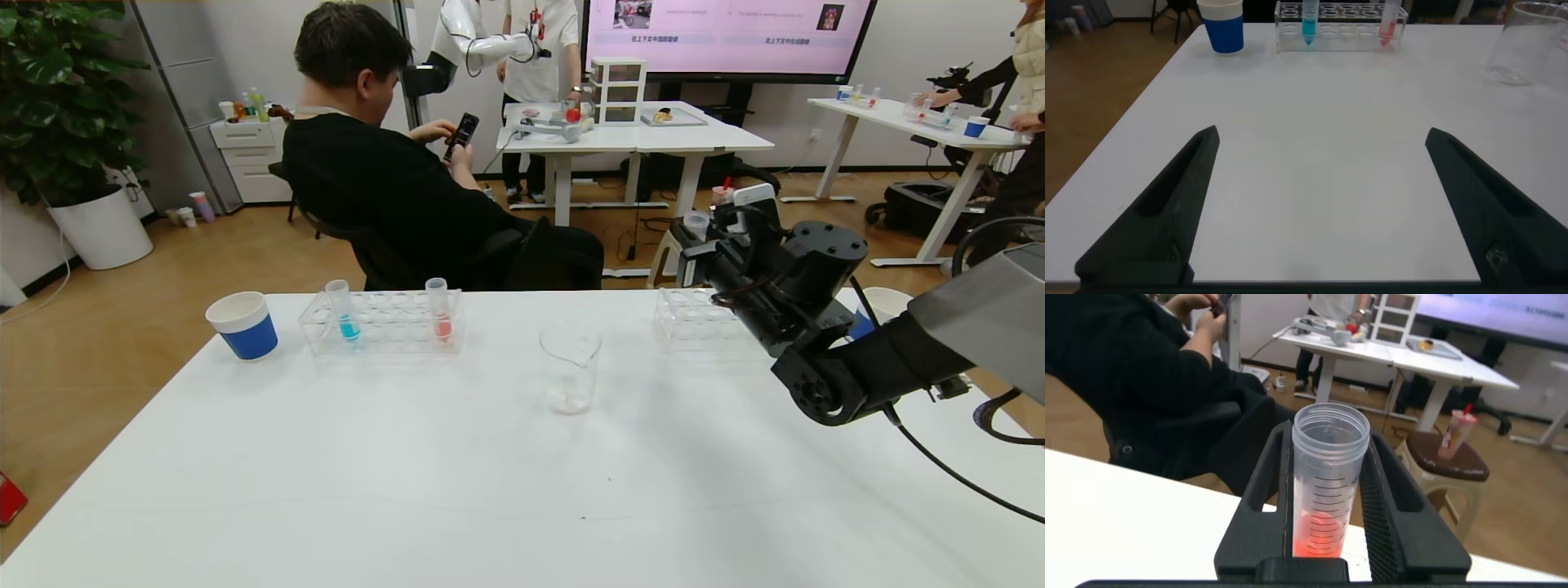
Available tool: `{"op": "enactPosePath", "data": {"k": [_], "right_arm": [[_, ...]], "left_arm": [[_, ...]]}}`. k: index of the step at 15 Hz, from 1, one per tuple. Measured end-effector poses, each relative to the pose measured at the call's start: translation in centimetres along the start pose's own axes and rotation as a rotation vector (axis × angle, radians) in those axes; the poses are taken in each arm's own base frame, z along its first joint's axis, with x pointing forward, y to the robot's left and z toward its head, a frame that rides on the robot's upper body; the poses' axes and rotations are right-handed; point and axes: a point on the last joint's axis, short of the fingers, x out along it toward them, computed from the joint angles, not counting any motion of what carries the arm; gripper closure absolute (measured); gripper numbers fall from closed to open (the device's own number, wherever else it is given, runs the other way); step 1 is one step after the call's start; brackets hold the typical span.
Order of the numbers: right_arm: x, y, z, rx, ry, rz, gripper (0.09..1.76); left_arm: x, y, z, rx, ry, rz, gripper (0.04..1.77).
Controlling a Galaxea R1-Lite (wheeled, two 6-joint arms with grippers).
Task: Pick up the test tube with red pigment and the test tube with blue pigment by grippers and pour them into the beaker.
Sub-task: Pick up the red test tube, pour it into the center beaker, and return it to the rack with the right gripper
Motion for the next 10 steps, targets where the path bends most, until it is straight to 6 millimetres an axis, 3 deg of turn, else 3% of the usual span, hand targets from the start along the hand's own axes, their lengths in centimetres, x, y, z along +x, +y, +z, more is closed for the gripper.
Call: {"op": "enactPosePath", "data": {"k": [5,10], "right_arm": [[-0.5,3.7,1.4,-0.146,-0.115,0.131,1.36],[-1.1,6.5,0.8,-0.367,-0.189,0.327,1.36]], "left_arm": [[0.0,0.0,0.0,0.0,0.0,0.0,0.05],[0.0,0.0,0.0,0.0,0.0,0.0,0.05]]}}
